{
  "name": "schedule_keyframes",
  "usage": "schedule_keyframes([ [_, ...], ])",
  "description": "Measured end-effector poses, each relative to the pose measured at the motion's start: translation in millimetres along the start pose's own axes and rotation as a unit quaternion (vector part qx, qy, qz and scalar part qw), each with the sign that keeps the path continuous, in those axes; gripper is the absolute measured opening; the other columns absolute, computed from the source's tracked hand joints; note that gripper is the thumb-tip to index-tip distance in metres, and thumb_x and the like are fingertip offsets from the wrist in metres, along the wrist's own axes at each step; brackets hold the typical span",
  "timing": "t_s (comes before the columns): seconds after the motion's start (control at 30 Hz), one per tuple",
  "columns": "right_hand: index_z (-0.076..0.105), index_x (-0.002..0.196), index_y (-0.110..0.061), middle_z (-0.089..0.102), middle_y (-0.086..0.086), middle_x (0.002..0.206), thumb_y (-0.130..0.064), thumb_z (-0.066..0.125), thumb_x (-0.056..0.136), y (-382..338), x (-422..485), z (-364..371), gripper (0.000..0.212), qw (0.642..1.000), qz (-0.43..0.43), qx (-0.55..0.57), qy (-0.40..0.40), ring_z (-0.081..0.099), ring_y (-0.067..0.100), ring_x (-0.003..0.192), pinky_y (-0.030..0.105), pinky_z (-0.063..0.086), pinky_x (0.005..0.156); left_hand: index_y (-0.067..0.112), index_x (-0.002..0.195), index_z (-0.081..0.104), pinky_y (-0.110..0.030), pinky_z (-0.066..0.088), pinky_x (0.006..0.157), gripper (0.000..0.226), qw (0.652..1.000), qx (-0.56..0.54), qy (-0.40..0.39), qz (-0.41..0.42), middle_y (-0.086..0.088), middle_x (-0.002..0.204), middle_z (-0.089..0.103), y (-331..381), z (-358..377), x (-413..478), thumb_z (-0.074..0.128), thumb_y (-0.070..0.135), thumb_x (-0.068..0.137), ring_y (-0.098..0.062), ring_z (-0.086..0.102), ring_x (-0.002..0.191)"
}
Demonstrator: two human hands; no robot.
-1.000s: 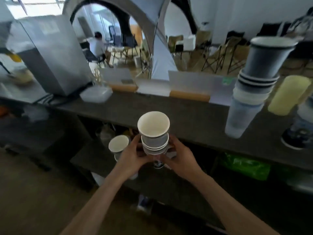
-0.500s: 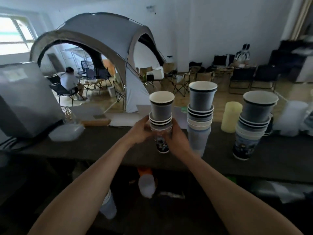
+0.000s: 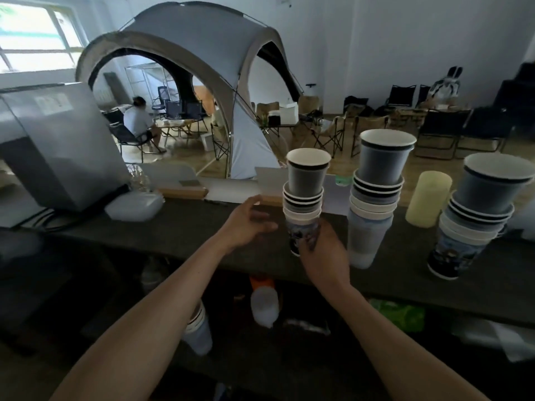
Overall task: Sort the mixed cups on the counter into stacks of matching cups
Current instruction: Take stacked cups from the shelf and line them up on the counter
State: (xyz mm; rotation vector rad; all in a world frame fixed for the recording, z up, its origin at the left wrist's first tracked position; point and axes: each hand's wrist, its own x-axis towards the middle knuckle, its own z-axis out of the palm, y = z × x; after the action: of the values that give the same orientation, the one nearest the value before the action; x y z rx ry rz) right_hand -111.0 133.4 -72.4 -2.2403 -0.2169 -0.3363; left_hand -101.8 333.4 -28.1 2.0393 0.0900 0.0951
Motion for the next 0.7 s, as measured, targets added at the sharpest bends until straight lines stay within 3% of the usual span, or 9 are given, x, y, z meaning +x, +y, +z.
schedule_keyframes([
  [0.13,0.055,0.122,-0.027,0.063,-0.012,0.091,-0.031,0.058,0.095,-32.9,-24.1,26.3,0.028,0.998,-0.05,0.018,-0.03,0.061,0.007,0.081,0.023,0.044,0.065,0.022,0.141,0.047,-0.006,0.046,0.062,0.068,0.997,0.047,0.065,-0.014,0.001,0.112,0.071,-24.6,-48.4,-28.9,0.079,0.026,0.081,-0.003,0.065,0.096],
  [0.27,0.057,0.118,-0.028,0.069,-0.009,0.099,-0.03,0.063,0.093,-52.6,-41.0,77.8,0.026,0.99,-0.055,0.09,-0.097,0.063,0.006,0.086,0.025,0.053,0.073,0.022,0.135,0.053,-0.023,0.052,0.085,0.062,0.991,0.062,0.115,-0.043,0.002,0.11,0.071,-67.6,-90.7,-70.9,0.08,0.027,0.08,-0.01,0.066,0.104],
  [0.43,0.038,0.145,-0.022,0.053,-0.001,0.136,-0.028,0.077,0.081,-46.8,-67.8,158.6,0.075,0.936,-0.047,0.079,-0.339,0.058,0.013,0.114,0.03,0.051,0.094,0.031,0.144,0.041,-0.04,0.045,0.106,0.094,0.983,0.056,0.139,-0.11,0.001,0.141,0.052,-139.2,-119.9,-126.0,0.088,0.045,0.064,-0.016,0.049,0.13],
  [0.57,0.019,0.153,-0.022,0.034,0.008,0.155,-0.029,0.085,0.073,-23.1,-85.4,215.0,0.103,0.89,-0.021,0.089,-0.447,0.035,0.027,0.142,0.044,0.034,0.114,0.02,0.155,0.021,-0.035,0.033,0.114,0.133,0.977,0.057,0.134,-0.155,0.003,0.154,0.035,-199.3,-108.5,-151.1,0.093,0.049,0.046,-0.014,0.035,0.141],
  [0.63,0.015,0.154,-0.022,0.031,0.005,0.157,-0.028,0.086,0.071,-9.5,-92.5,238.7,0.109,0.882,-0.008,0.092,-0.463,0.029,0.025,0.145,0.034,0.026,0.117,0.016,0.154,0.018,-0.026,0.031,0.11,0.13,0.978,0.033,0.137,-0.155,0.007,0.152,0.034,-224.4,-94.6,-156.0,0.096,0.031,0.051,-0.006,0.033,0.136],
  [0.7,0.014,0.155,-0.02,0.027,0.002,0.159,-0.024,0.085,0.072,-0.2,-98.9,255.5,0.109,0.881,0.002,0.093,-0.464,0.026,0.022,0.146,0.023,0.022,0.109,0.017,0.154,0.017,-0.029,0.033,0.111,0.131,0.981,0.006,0.128,-0.145,0.004,0.154,0.035,-249.4,-83.0,-156.6,0.098,0.026,0.051,-0.005,0.034,0.136],
])
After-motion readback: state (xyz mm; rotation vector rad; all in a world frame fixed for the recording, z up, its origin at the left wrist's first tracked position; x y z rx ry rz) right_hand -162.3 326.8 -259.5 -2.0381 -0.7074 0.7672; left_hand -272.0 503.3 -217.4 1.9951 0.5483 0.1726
